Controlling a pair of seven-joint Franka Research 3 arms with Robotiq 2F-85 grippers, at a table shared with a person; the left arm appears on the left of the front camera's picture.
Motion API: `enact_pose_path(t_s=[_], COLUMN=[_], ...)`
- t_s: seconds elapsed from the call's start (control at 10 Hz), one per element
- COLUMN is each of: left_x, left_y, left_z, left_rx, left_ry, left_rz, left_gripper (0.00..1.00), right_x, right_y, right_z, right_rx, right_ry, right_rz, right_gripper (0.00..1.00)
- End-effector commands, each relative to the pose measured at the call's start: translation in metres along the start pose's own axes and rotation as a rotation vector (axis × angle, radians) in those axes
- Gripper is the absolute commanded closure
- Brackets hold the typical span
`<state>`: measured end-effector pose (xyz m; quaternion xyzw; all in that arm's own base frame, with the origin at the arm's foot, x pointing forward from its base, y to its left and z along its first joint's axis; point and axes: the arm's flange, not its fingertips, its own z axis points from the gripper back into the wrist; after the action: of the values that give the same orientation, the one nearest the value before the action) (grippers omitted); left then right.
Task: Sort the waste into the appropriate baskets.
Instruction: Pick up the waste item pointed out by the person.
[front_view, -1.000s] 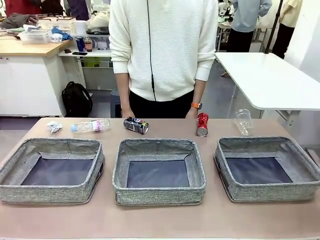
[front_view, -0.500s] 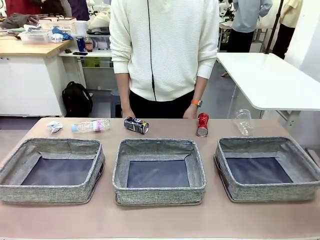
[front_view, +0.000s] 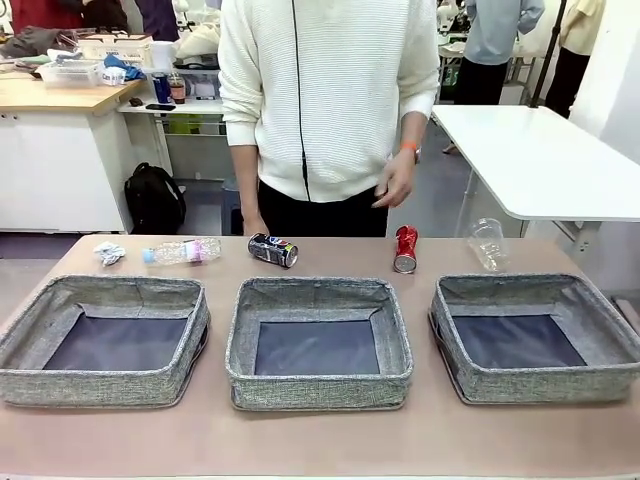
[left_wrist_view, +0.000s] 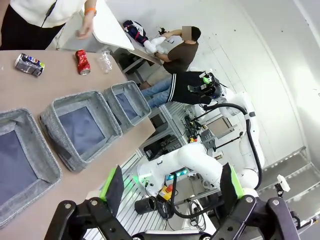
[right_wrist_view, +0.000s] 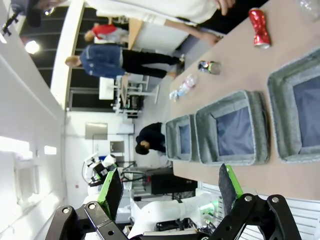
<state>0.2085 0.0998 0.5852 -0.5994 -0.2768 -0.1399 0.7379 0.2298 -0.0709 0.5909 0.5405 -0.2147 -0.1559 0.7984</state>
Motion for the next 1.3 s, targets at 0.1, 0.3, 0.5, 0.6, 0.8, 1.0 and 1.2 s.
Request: enact_pose_path(t_s=[0.1,0.3,0.5,0.6,0.8,1.0,1.2], left_x=[0.0031,0.0031,0.0031,0.0031,0.0031,0.0031,0.0031], left_y=[0.0003,0.0003,0.0003,0.0003,0.0003,0.0003,0.0003], left_z=[0.0,0.0,0.0,0.0,0.0,0.0,0.0], left_rx=[-0.02,-0.02,-0.02,-0.02,-0.02,-0.02,-0.02], left_ry=[-0.004,-0.004,-0.004,-0.004,-0.004,-0.004,-0.004], left_rz=[-0.023,-0.023,-0.023,-0.023,-0.023,-0.023,-0.023], left_gripper=[0.0,0.0,0.0,0.0,0.0,0.0,0.0], right_x=[0.0015,0.0015,0.0015,0.0015,0.0015,0.0015,0.0015], right_y=[0.0015,0.0015,0.0015,0.0015,0.0015,0.0015,0.0015], right_z=[-0.0034,-0.0034,-0.0034,-0.0034,-0.0034,-0.0034,-0.0034], right_rx=[0.025,0.025,0.025,0.025,0.025,0.025,0.025], right_ry=[0.002,0.002,0.002,0.002,0.002,0.002,0.002], right_rz=[0.021,0.021,0.021,0.021,0.021,0.021,0.021], right_gripper=[0.0,0.0,0.0,0.0,0.0,0.0,0.0])
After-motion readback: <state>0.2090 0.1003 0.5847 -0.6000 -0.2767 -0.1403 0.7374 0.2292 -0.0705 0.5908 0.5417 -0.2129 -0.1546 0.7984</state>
